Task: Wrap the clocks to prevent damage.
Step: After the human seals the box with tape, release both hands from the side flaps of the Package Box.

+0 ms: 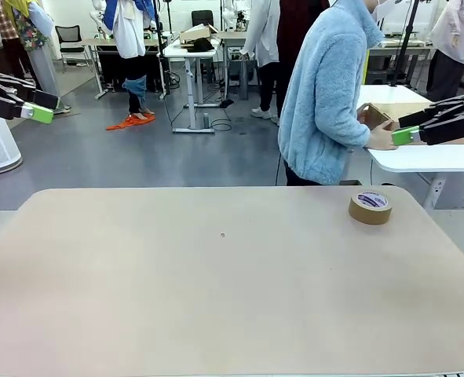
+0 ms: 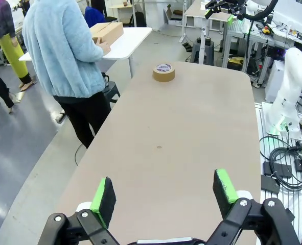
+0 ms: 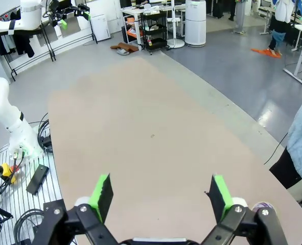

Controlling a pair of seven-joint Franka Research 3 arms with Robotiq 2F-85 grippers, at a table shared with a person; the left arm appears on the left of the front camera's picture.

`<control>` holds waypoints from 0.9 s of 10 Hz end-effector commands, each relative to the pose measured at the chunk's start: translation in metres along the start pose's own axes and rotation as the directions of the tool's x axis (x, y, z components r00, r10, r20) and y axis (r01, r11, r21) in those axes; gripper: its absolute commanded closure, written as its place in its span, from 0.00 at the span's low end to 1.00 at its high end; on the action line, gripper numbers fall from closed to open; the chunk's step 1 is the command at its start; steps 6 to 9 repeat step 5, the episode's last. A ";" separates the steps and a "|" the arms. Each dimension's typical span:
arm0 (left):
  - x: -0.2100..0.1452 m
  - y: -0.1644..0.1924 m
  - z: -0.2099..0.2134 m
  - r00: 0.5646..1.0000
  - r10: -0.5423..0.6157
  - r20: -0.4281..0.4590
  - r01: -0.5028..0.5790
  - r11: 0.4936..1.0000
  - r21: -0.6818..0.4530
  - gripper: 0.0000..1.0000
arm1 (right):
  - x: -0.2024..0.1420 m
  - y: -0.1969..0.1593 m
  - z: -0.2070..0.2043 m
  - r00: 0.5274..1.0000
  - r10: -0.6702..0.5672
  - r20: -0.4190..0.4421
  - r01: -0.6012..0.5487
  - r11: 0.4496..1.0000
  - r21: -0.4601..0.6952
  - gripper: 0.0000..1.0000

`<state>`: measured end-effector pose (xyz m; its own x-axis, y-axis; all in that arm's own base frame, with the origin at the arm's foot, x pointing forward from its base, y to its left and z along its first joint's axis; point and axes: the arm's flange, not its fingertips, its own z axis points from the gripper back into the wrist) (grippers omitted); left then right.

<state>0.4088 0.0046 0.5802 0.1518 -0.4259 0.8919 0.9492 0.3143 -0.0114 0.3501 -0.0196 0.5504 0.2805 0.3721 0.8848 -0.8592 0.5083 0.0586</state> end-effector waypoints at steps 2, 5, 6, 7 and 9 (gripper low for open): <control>0.001 -0.001 -0.002 1.000 0.015 0.006 -0.016 1.000 0.014 0.00 | -0.003 0.000 -0.003 1.000 -0.003 0.017 0.003 1.000 0.004 0.00; 0.001 -0.001 -0.002 1.000 0.015 0.006 -0.016 1.000 0.014 0.00 | -0.003 0.000 -0.003 1.000 -0.003 0.017 0.003 1.000 0.004 0.00; 0.001 -0.001 -0.002 1.000 0.015 0.006 -0.016 1.000 0.014 0.00 | -0.003 0.000 -0.003 1.000 -0.003 0.017 0.003 1.000 0.004 0.00; 0.001 -0.001 -0.002 1.000 0.015 0.006 -0.016 1.000 0.014 0.00 | -0.003 0.000 -0.003 1.000 -0.003 0.017 0.003 1.000 0.004 0.00; 0.001 -0.001 -0.002 1.000 0.015 0.006 -0.016 1.000 0.014 0.00 | -0.003 0.000 -0.003 1.000 -0.003 0.017 0.003 1.000 0.004 0.00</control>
